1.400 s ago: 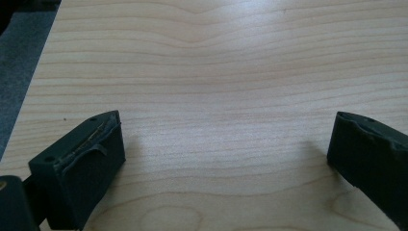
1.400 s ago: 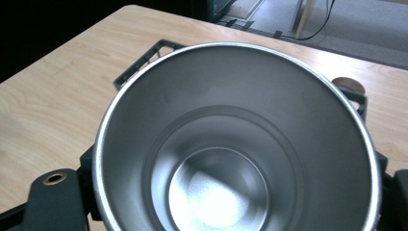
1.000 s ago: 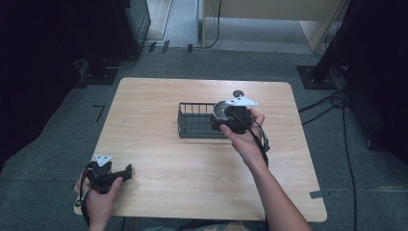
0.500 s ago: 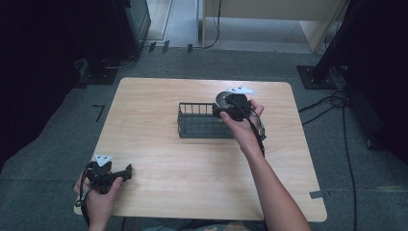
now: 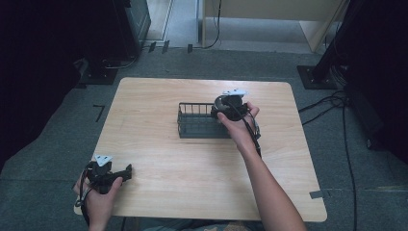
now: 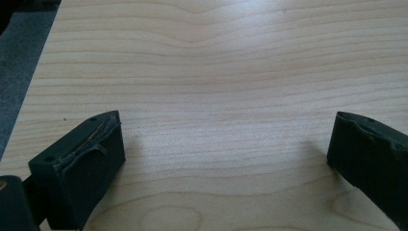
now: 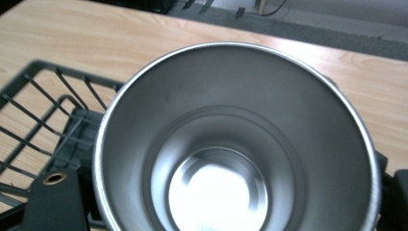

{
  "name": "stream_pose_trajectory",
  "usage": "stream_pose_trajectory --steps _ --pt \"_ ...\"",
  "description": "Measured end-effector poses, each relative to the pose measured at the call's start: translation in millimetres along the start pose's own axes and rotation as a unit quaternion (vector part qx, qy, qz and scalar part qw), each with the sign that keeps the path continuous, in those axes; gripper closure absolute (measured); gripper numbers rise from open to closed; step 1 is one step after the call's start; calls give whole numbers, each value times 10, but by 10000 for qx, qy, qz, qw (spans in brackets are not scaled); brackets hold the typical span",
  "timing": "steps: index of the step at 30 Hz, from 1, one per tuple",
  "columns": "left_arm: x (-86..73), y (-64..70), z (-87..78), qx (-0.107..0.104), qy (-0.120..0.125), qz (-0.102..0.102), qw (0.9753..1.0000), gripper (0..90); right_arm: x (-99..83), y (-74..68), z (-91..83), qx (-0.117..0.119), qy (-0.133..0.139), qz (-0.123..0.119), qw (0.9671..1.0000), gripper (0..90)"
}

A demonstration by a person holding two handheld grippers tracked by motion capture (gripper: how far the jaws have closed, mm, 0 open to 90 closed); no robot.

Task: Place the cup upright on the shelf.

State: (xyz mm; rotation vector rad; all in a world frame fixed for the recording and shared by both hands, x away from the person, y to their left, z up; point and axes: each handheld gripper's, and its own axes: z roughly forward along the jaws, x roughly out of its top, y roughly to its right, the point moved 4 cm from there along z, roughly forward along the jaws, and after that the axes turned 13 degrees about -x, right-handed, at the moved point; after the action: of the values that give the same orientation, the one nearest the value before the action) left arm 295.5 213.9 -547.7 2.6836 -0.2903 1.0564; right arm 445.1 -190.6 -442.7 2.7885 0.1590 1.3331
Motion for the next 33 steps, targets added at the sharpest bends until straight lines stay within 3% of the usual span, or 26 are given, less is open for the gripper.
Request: stream_pose_trajectory --steps 22,26,29,33 --pt "0 0 0 1 -1 0 10000 0 -148 -54 115 18 -292 -290 9991 179" --pt "0 0 0 2 -2 -2 10000 0 -136 -49 87 131 -262 -250 9993 122" --pt "0 0 0 1 -2 1 10000 0 -99 -30 37 204 -221 -186 9994 32" --pt "0 0 0 1 -3 0 10000 0 -38 12 -77 286 -79 -128 9995 24"
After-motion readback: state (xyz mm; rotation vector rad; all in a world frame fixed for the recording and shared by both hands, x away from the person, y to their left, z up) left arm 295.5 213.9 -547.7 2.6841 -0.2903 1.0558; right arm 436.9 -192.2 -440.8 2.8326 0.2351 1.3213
